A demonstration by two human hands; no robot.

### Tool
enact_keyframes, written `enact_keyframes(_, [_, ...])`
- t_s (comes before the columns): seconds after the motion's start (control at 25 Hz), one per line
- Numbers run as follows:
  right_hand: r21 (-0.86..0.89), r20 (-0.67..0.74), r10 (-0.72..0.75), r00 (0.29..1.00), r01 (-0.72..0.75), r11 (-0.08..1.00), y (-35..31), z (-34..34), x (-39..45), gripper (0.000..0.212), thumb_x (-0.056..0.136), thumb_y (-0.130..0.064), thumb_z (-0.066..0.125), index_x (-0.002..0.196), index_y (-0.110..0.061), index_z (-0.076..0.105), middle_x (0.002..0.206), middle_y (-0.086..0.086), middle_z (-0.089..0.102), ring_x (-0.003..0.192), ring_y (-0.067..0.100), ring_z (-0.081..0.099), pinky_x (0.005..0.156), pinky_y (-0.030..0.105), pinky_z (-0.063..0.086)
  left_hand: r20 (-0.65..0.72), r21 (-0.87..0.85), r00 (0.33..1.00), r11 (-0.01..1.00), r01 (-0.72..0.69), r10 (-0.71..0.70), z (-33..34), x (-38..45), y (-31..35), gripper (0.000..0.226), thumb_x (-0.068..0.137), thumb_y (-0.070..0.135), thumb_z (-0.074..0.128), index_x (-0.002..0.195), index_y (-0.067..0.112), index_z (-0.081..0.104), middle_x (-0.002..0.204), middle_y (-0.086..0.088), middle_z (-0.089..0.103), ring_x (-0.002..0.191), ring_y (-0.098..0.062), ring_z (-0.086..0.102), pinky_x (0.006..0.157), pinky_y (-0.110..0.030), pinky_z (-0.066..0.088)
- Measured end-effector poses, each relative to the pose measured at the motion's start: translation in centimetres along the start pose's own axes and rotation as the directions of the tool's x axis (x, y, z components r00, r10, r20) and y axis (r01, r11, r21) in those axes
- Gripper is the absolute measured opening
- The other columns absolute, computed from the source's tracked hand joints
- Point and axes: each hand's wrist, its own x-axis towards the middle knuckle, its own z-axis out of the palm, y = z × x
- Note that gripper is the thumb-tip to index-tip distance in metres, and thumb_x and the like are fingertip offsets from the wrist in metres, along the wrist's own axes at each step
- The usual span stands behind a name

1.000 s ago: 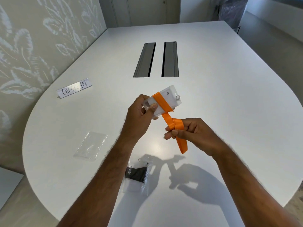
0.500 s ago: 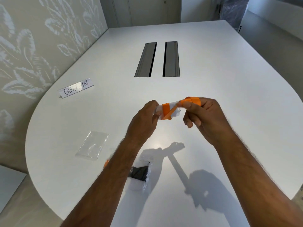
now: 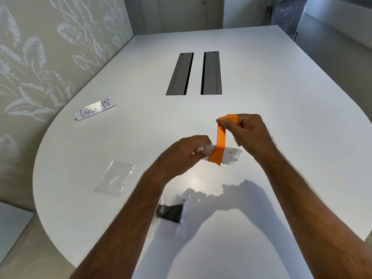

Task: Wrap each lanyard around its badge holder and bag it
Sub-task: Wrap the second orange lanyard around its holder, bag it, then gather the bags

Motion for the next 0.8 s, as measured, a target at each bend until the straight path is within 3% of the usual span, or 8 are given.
enact_keyframes(0.08, [-0.02,0.068,0.023,0.997,-0.022,1.0,0.6,0.0,0.0,0.031,0.101,-0.037,0.07,0.085,-0.013,0.08,0.056,-0.012,0.064,0.051,0.003,0.059,0.055,0.009,0.047,0.012,-0.03,1.0,1.0,-0.001,0.001,-0.9,0.0,0.4,0.015,0.104,0.032,0.06,0.116,0.023,0.063,0.109,0.014,0.064,0.088,-0.003,0.06,0.077,-0.008,0.042])
enact_keyframes(0.16, [0.017,0.162,0.062,0.985,-0.066,0.998,0.9,-0.2,-0.1,0.021,0.104,-0.036,0.067,0.093,-0.026,0.082,0.075,-0.02,0.077,0.068,0.002,0.071,0.064,0.012,0.053,0.022,-0.098,1.0,0.995,0.008,-0.006,-1.7,-0.1,0.8,0.011,0.104,0.031,0.062,0.114,0.026,0.063,0.104,0.017,0.064,0.09,-0.004,0.062,0.077,-0.012,0.046])
enact_keyframes(0.24, [0.084,0.235,0.077,0.969,-0.1,0.991,1.1,-0.4,-0.3,0.022,0.106,-0.032,0.064,0.097,-0.026,0.083,0.091,-0.013,0.082,0.08,0.005,0.075,0.074,0.017,0.056,0.013,-0.179,1.0,0.984,-0.003,0.006,-2.4,-0.3,1.3,0.006,0.103,0.027,0.063,0.109,0.028,0.062,0.097,0.02,0.065,0.09,-0.005,0.064,0.075,-0.01,0.049])
enact_keyframes(0.4, [0.147,0.352,-0.008,0.936,-0.047,0.988,1.7,-0.3,-1.6,0.034,0.104,-0.022,0.057,0.082,-0.033,0.08,0.076,-0.008,0.077,0.071,0.005,0.069,0.07,0.021,0.055,-0.089,-0.275,0.996,0.961,-0.029,0.004,-3.4,-0.5,1.9,0.01,0.102,0.02,0.066,0.103,0.028,0.061,0.088,0.02,0.067,0.082,-0.001,0.064,0.072,-0.011,0.05])
enact_keyframes(0.52, [0.363,0.417,0.034,0.908,-0.201,0.91,2.5,0.4,-2.3,0.019,0.106,-0.016,0.06,0.11,-0.019,0.078,0.101,0.005,0.079,0.092,0.02,0.073,0.082,0.032,0.061,-0.135,-0.393,0.99,0.919,-0.029,-0.027,-3.5,-0.7,2.1,0.016,0.101,0.019,0.066,0.099,0.033,0.06,0.084,0.025,0.067,0.078,0.0,0.067,0.069,-0.01,0.05])
enact_keyframes(0.6, [0.524,0.5,0.036,0.865,-0.335,0.783,2.8,0.7,-2.7,0.027,0.107,-0.026,0.054,0.125,-0.014,0.072,0.113,0.009,0.079,0.101,0.025,0.076,0.085,0.034,0.064,-0.157,-0.45,0.986,0.893,-0.018,-0.059,-3.3,-0.8,2.2,0.009,0.099,0.024,0.064,0.099,0.032,0.06,0.082,0.025,0.067,0.075,-0.001,0.066,0.066,-0.011,0.05])
enact_keyframes(0.68, [0.583,0.558,0.019,0.83,-0.409,0.702,2.9,0.9,-3.0,0.029,0.109,-0.024,0.052,0.131,-0.016,0.068,0.12,0.011,0.078,0.106,0.026,0.077,0.087,0.036,0.065,-0.175,-0.528,0.979,0.849,-0.006,-0.101,-2.9,-0.8,2.1,0.004,0.097,0.026,0.064,0.098,0.028,0.06,0.081,0.022,0.067,0.072,-0.004,0.064,0.065,-0.016,0.05])
enact_keyframes(0.8, [0.569,0.554,0.011,0.833,-0.388,0.725,2.8,1.1,-3.3,0.028,0.101,-0.012,0.065,0.127,-0.018,0.073,0.118,0.01,0.079,0.106,0.024,0.077,0.087,0.035,0.065,-0.188,-0.604,0.969,0.797,0.017,-0.163,-2.3,-0.9,2.0,0.004,0.096,0.027,0.064,0.098,0.026,0.061,0.084,0.015,0.068,0.073,-0.008,0.064,0.063,-0.024,0.053])
